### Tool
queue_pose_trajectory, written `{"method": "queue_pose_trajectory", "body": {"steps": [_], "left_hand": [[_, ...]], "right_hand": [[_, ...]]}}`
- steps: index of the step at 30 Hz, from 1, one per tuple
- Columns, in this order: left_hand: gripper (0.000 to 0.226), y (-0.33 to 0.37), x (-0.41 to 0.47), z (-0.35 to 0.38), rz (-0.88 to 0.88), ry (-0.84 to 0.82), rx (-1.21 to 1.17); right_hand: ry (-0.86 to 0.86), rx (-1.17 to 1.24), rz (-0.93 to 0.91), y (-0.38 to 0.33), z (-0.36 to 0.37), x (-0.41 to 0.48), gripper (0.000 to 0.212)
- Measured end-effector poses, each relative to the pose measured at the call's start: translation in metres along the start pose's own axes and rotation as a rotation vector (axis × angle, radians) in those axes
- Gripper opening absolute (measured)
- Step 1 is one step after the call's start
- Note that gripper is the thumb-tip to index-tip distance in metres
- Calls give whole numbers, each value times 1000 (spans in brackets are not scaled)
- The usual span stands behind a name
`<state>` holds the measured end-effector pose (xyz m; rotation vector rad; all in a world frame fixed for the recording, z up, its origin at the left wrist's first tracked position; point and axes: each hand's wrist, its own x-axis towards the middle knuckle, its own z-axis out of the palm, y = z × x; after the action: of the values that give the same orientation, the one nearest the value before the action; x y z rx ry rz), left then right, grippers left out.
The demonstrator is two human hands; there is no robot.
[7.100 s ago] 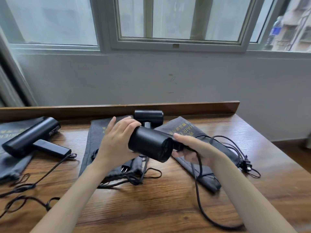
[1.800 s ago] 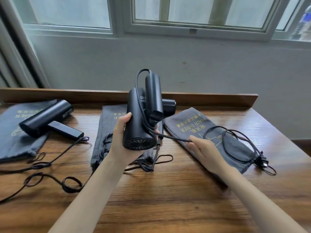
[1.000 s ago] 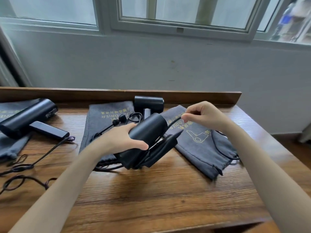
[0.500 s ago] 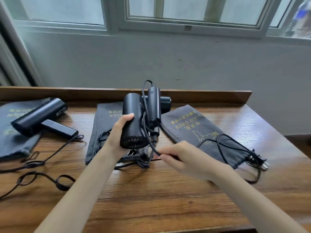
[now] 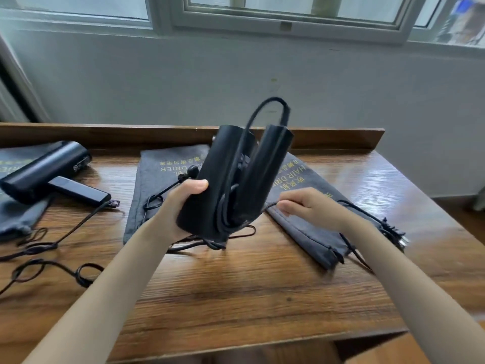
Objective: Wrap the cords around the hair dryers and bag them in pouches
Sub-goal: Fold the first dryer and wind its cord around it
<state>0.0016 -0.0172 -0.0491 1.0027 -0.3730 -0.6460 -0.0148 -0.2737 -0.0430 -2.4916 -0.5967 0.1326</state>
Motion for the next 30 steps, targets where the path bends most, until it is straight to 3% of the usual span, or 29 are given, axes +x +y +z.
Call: {"method": "queue_pose_trajectory", "body": {"steps": [4,6,9,17,19,24,28,30], "left_hand": [[67,9,-5,7,-100,-156,262],[74,13,-6,11,-142,-199,490],[68,14,-4,17,-168,-86,778],[65,10,5,19,-152,152,1210],[62,4,7,17,-95,257,1128],[49,-3,10,21,56,461,505],[55,-3,10,24,94,493,146],[46,-5,10,28,130,441,-29]], "right_hand": [[87,110,64,4,-27,-3,8],[120,246,0,3,-43,-7,15],[125,336,1,2,-62,-13,10],[138,280,25,-20,-78,-24,24],[132,286,-7,-34,-73,-26,20],[5,315,-115,-62,-52,-32,20],[-52,277,-106,-60,-30,-27,27],[-88,343,-103,-59,-16,-21,27]]}}
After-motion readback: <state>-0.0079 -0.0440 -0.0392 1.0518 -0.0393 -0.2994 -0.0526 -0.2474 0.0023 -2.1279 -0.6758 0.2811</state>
